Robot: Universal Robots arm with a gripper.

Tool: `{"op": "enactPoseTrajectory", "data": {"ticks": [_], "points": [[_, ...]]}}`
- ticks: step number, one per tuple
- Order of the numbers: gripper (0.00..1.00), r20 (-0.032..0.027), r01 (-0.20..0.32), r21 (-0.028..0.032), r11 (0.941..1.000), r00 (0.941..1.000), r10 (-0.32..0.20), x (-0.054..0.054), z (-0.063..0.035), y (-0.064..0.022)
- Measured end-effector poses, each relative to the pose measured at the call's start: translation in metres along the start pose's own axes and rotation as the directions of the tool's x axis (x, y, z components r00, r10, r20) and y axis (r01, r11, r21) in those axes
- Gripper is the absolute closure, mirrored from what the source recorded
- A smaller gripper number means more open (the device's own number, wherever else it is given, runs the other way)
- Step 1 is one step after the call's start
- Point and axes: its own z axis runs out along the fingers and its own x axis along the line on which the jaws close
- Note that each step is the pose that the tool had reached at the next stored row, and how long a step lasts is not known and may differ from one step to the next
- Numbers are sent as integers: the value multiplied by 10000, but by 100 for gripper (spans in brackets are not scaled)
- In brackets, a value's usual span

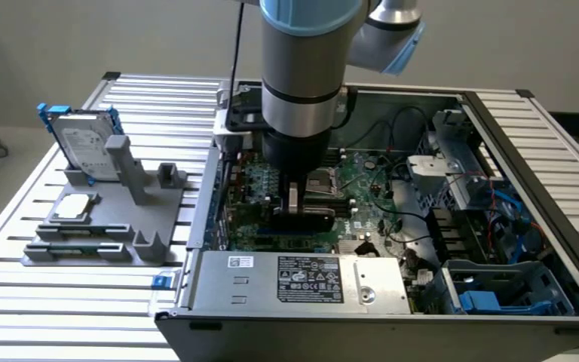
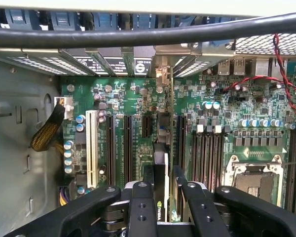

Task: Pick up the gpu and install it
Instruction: 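Insert the gpu into the slot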

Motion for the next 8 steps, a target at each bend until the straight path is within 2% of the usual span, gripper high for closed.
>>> {"op": "enactPoseTrajectory", "data": {"ticks": [8], "points": [[74,-2,-1,-20,10000,10000,1,1,25,1]]}}
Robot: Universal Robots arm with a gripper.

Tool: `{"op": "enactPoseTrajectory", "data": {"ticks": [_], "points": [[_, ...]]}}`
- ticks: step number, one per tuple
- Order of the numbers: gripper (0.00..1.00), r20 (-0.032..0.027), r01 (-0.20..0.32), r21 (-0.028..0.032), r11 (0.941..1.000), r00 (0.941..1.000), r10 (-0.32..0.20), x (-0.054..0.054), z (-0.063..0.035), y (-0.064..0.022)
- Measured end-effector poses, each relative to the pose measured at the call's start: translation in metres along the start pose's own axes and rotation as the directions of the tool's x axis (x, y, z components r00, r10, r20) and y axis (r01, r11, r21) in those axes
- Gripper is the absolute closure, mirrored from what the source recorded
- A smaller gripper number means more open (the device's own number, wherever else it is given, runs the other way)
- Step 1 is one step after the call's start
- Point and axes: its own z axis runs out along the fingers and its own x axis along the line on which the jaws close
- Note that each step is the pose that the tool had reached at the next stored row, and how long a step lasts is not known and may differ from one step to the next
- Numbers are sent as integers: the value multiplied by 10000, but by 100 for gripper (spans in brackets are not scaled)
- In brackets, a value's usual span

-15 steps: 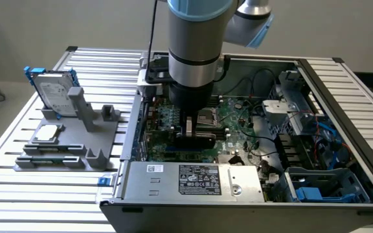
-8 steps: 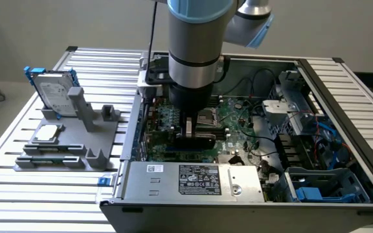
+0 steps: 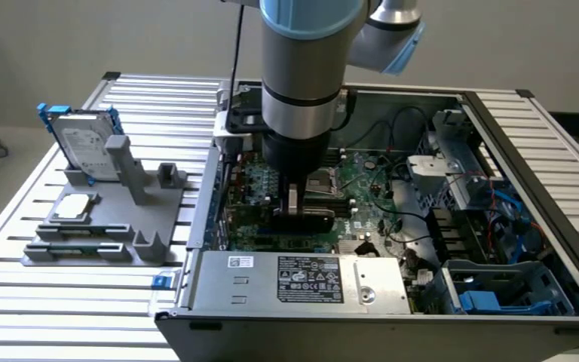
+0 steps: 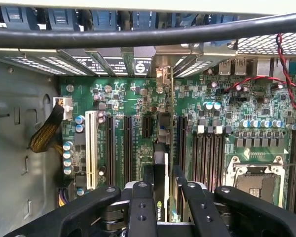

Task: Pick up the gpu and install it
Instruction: 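Insert the gpu into the slot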

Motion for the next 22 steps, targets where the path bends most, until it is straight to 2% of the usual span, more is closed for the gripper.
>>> {"op": "enactPoseTrajectory", "data": {"ticks": [7,8,9,11,17,22], "points": [[72,5,-4,-42,10000,10000,4,-1,-5,0],[66,4,-4,-54,10000,10000,4,-1,-16,0],[66,3,-4,-66,10000,10000,4,-2,-31,0],[53,3,-6,-91,10000,10000,6,-5,-70,1],[53,1,-10,-149,9999,10000,10,-16,-254,3],[53,3,-10,-152,9999,10000,10,-17,-264,3]]}}
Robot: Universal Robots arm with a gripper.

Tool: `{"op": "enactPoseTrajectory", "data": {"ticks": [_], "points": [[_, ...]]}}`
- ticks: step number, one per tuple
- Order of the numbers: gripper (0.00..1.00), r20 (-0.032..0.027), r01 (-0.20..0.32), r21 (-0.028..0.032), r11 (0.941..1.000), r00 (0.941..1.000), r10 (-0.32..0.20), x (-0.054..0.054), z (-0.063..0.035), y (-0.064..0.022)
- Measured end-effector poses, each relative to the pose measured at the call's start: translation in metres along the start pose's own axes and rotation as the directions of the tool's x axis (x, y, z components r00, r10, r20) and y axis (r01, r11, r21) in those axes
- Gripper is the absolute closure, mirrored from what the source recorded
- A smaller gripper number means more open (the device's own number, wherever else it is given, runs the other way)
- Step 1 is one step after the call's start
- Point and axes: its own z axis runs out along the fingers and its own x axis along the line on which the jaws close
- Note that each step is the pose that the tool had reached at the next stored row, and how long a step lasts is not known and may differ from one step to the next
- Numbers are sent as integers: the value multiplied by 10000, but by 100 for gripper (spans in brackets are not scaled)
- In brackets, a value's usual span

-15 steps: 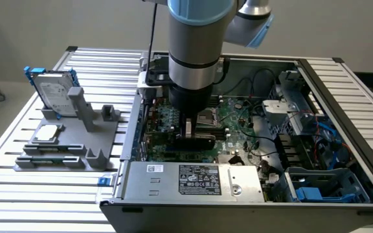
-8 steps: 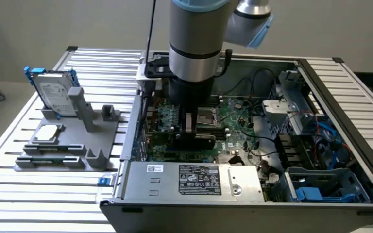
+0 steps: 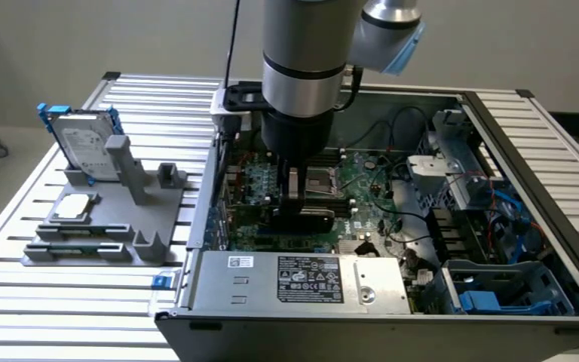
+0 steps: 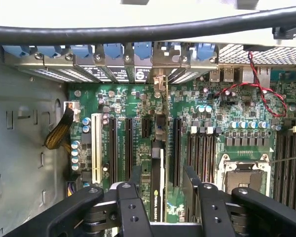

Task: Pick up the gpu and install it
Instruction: 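Insert the gpu into the slot, then press down on the gpu until it lock into place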

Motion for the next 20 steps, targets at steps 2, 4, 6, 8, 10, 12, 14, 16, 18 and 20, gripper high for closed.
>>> {"op": "enactPoseTrajectory", "data": {"ticks": [2,4,6,8,10,12,14,16,18,20], "points": [[53,0,0,0,10000,10000,0,0,0,0],[53,-1,0,0,10000,10000,0,0,0,0],[53,0,0,0,10000,10000,0,0,0,0],[53,-1,0,0,10000,10000,0,0,0,0],[53,-1,0,0,10000,10000,0,0,0,0],[56,-1,0,-1,10000,10000,0,0,0,0],[69,-1,0,0,10000,10000,0,0,0,0],[75,-1,0,0,10000,10000,0,0,0,0],[80,-2,0,2,10000,10000,0,-2,3,4],[89,-3,3,32,10000,10000,-3,-22,35,19]]}}
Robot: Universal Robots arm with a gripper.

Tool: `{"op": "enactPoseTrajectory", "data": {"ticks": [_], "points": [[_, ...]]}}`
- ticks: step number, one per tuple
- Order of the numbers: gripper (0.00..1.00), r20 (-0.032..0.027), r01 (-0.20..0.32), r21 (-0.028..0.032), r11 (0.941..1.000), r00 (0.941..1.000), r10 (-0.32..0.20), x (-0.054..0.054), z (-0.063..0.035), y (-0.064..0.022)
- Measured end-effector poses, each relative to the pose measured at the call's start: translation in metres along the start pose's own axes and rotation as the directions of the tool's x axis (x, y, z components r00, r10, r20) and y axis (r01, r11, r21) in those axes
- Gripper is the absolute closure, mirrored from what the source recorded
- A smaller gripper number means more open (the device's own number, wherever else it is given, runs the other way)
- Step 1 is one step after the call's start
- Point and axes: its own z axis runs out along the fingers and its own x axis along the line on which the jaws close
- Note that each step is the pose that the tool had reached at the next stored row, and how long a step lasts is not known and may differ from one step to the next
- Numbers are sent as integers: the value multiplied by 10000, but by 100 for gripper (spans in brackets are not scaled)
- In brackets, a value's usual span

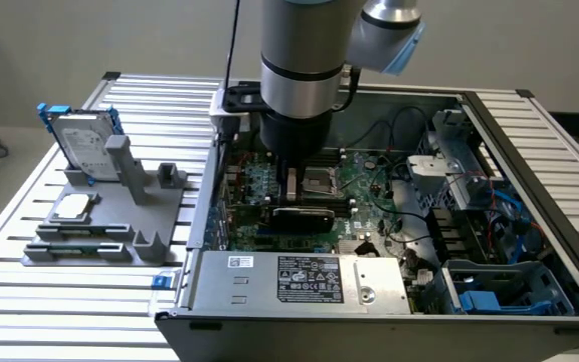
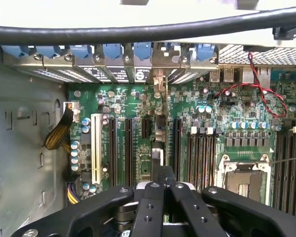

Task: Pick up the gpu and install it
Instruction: 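Press down on the gpu until it lock into place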

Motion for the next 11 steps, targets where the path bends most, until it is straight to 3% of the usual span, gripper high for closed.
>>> {"op": "enactPoseTrajectory", "data": {"ticks": [5,11], "points": [[89,1,0,13,10000,10000,0,-44,89,21],[89,2,0,14,10000,10000,0,-58,107,20]]}}
